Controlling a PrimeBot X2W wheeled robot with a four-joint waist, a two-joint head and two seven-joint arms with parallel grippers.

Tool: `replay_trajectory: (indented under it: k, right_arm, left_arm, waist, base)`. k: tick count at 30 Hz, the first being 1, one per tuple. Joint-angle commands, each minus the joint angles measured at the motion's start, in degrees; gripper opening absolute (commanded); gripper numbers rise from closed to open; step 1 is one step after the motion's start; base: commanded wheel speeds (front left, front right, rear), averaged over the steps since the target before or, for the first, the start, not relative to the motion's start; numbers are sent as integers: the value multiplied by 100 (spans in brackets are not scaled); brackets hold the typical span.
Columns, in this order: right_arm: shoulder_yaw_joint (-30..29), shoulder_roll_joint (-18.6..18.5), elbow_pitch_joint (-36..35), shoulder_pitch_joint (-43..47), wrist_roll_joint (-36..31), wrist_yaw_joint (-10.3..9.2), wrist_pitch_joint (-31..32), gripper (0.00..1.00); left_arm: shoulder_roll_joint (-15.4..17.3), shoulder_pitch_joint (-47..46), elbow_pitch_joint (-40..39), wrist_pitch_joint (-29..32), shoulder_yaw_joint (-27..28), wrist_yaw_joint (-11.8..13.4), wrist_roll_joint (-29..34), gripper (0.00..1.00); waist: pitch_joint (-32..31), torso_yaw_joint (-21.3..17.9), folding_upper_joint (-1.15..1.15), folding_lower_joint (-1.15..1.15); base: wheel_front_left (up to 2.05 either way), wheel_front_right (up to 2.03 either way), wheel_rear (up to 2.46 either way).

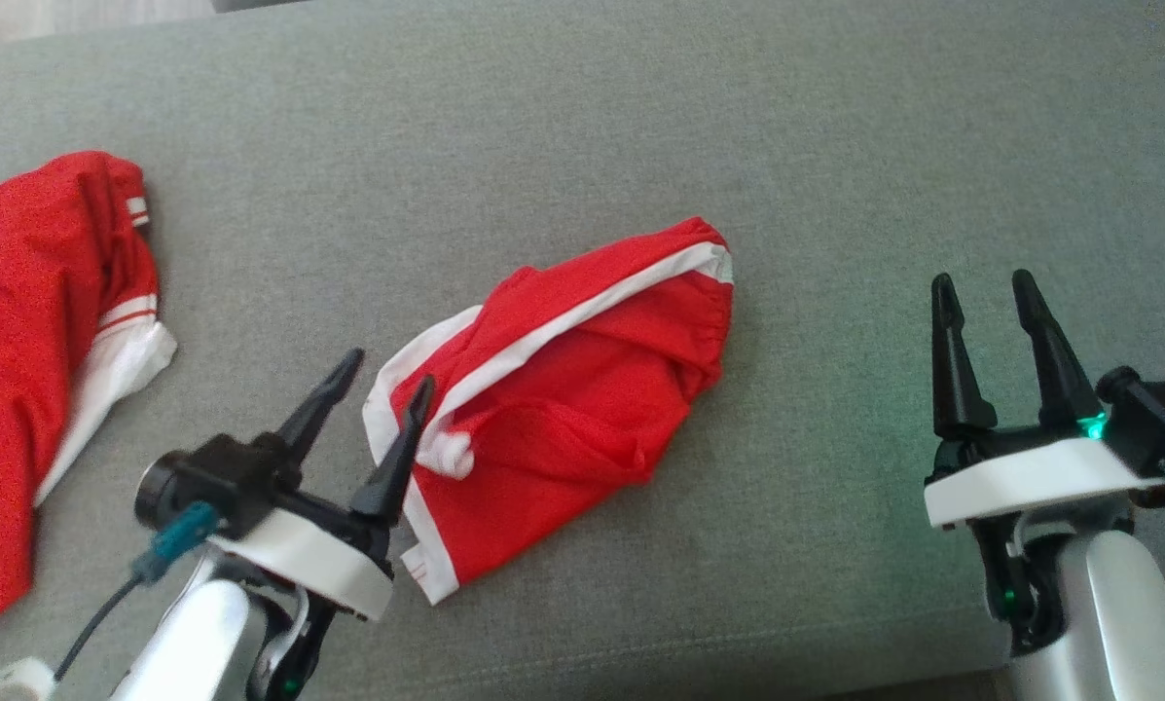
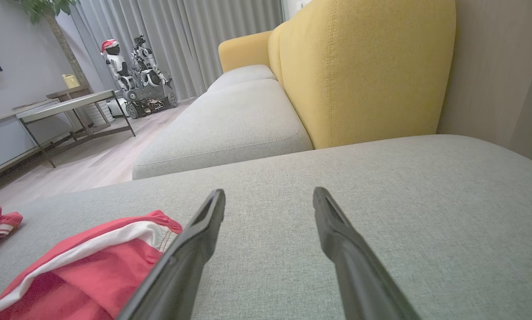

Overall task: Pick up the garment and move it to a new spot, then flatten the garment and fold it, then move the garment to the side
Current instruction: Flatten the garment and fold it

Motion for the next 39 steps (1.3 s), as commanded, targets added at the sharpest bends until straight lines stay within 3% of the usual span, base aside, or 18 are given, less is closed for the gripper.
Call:
replay_trajectory:
  k: [1,9,13,17,30,39]
  right_arm:
    - [96,-19,-238,12,9,-4,13,100]
    - [84,-19,-294,109,-91,-4,115,100]
    - [127,-19,-318,217,-134,-4,178,100]
    - [149,-19,-341,303,-143,-4,223,100]
    - [152,-31,-288,318,-119,-4,325,100]
    - [395,-330,569,-256,108,-4,407,100]
  left_arm:
    - [1,-6,-243,-68,367,92,-83,100]
    - [-518,238,-679,-69,1041,722,-135,100]
    - [-586,443,-781,-69,1142,1014,69,100]
    - [-578,627,-837,-69,1124,1145,211,100]
    - [-545,717,-826,-59,1034,1182,249,100]
    - [-627,397,-801,-22,888,1121,268,100]
  waist:
    - [-66,52,0,0]
    - [-386,208,0,0]
    - [-536,229,0,0]
    - [-606,238,0,0]
    - [-609,279,0,0]
    - [-285,783,0,0]
  base:
    - [0,0,0]
    - [0,0,0]
    - [0,0,0]
    - [0,0,0]
    - [0,0,0]
    - [0,0,0]
